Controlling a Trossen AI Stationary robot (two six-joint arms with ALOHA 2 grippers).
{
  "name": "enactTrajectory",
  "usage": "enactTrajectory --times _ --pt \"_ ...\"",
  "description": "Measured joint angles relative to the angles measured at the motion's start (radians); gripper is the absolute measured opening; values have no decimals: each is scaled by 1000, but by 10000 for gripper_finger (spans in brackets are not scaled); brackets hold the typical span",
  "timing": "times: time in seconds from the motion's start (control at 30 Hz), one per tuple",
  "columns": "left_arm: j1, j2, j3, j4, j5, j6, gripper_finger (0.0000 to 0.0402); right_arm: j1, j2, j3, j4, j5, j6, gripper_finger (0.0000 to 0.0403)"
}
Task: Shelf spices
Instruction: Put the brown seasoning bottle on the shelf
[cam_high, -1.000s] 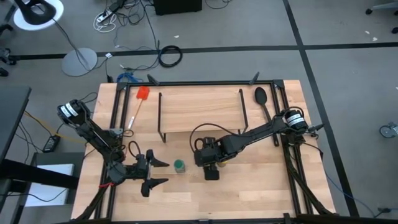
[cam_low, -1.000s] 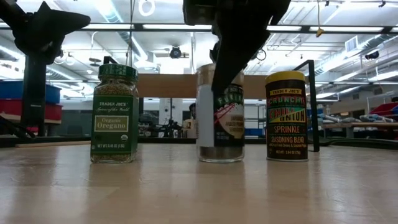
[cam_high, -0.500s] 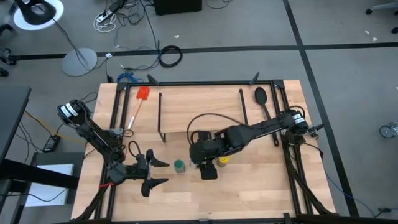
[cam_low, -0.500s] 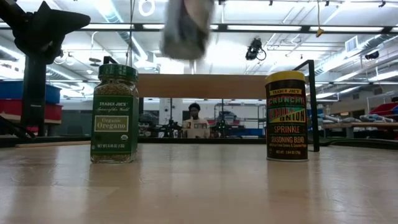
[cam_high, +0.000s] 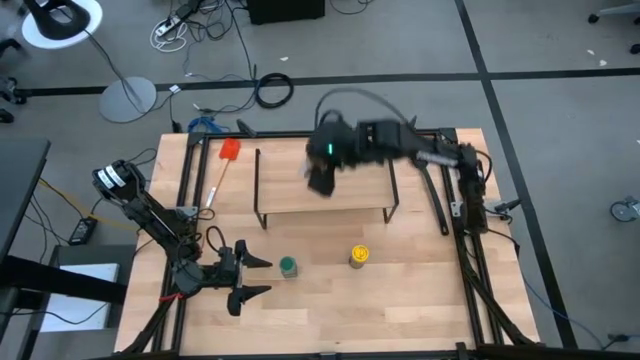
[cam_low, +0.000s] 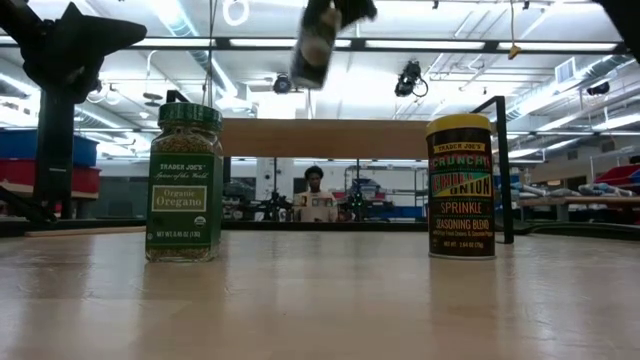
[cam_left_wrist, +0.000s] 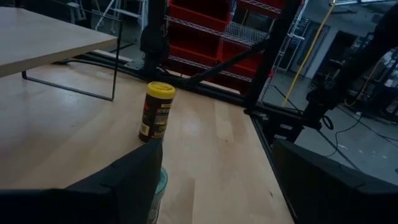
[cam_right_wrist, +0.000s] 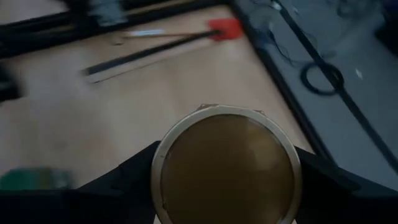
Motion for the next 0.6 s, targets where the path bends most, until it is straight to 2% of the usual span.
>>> enactTrajectory --times 0.13,0.27,0.43,0.6 --pt "0 0 0 -1 -6 -11 307 -135 6 0 -12 -64 1 271" --pt "0 0 0 -3 -16 -11 307 -219 13 0 -38 -133 6 271" --pt "0 0 0 -5 -18 1 307 -236 14 -10 -40 -192 -4 271" --pt "0 0 0 -5 -19 3 307 -222 14 -10 -39 -193 -19 271"
